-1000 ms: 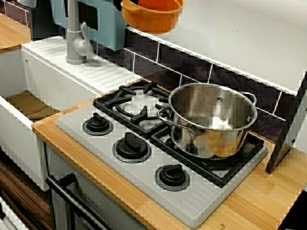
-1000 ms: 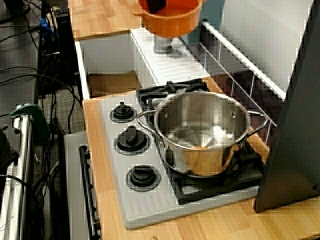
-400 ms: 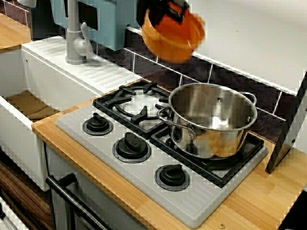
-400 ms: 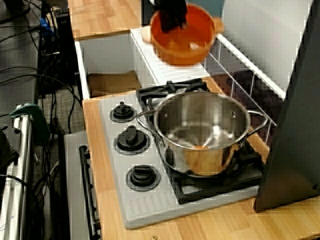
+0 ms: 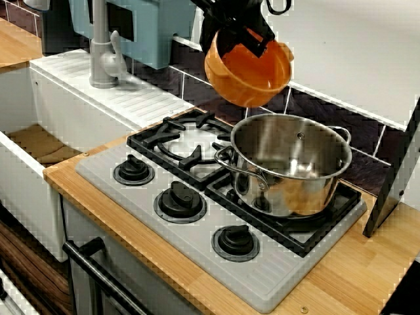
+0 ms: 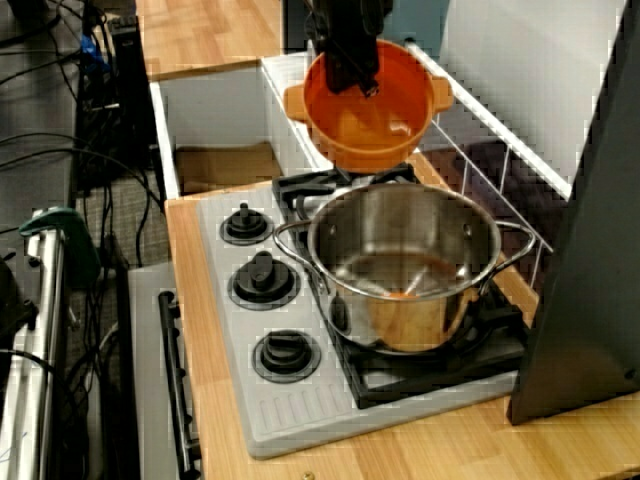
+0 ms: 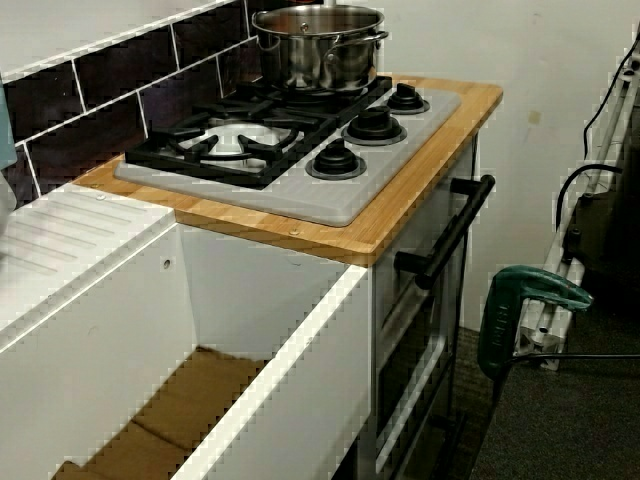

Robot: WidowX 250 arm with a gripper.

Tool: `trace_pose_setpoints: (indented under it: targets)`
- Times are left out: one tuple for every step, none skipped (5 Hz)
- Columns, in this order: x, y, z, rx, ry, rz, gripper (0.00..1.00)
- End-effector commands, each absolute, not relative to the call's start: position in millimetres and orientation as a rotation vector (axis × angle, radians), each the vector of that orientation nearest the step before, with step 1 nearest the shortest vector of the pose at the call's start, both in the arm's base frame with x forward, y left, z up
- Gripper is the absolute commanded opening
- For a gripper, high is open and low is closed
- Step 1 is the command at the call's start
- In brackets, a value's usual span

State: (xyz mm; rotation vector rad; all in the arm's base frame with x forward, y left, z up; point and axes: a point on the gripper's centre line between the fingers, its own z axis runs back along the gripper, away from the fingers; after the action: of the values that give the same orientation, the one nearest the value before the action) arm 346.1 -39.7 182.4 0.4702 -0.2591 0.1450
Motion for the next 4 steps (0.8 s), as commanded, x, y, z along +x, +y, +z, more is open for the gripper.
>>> trace_pose_setpoints:
  targets:
    - [336.6, -35.9, 195.6, 0.474, -0.303, 0.146, 0.00]
    - [336.6, -32.6, 199.8, 0.476, -0.310, 0.150, 0.00]
    - [336.4, -31.2, 200.6, 0.485, -0.317, 0.155, 0.00]
    - [335.7, -31.5, 200.2, 0.500, -0.318, 0.157, 0.00]
